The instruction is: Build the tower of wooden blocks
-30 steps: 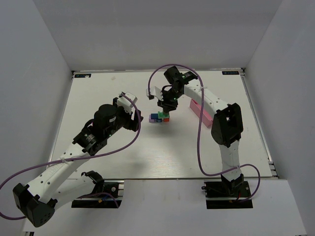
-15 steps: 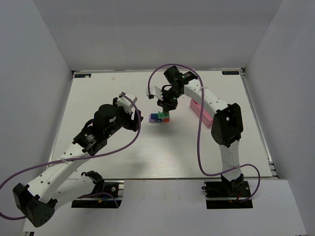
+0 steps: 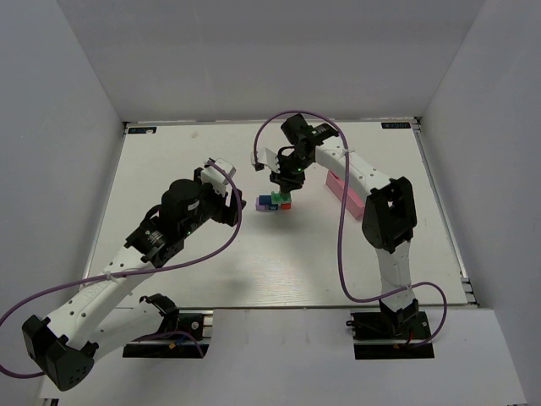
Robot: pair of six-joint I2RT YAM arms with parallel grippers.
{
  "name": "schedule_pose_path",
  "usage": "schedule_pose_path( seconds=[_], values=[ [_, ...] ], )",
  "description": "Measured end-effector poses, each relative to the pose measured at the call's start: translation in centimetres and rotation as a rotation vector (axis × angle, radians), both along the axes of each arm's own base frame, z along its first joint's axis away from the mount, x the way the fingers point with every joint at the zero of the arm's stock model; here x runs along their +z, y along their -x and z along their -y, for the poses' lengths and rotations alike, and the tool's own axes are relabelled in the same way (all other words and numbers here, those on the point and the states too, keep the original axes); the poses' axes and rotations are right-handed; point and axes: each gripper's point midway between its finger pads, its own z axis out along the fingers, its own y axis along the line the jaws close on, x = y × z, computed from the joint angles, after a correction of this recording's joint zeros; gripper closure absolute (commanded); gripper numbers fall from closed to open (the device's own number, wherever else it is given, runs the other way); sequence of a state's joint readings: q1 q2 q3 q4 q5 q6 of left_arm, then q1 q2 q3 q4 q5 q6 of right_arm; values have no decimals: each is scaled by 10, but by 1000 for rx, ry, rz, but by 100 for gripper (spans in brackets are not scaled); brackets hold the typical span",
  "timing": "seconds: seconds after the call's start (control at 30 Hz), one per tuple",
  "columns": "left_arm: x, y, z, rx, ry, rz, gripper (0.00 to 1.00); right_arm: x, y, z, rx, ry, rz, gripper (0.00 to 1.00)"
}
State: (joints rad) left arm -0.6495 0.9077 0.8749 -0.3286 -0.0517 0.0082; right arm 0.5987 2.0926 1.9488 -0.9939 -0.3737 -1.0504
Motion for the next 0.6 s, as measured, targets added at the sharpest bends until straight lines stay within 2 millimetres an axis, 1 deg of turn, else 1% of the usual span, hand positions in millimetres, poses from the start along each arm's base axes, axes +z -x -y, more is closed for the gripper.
schedule_pose_path(
  seconds=[0.27,0.4,0.5,0.6],
  values=[
    [0,0,0,0,0,0,18,-3,0,0,-1,5,-4,83],
    [0,0,0,0,0,0,18,-4,-1,0,-2,8,-4,80],
    [0,0,0,0,0,0,18,-4,-1,1,-2,8,-4,80],
    [0,0,0,0,0,0,18,-4,-1,1,-2,8,-4,75]
  ],
)
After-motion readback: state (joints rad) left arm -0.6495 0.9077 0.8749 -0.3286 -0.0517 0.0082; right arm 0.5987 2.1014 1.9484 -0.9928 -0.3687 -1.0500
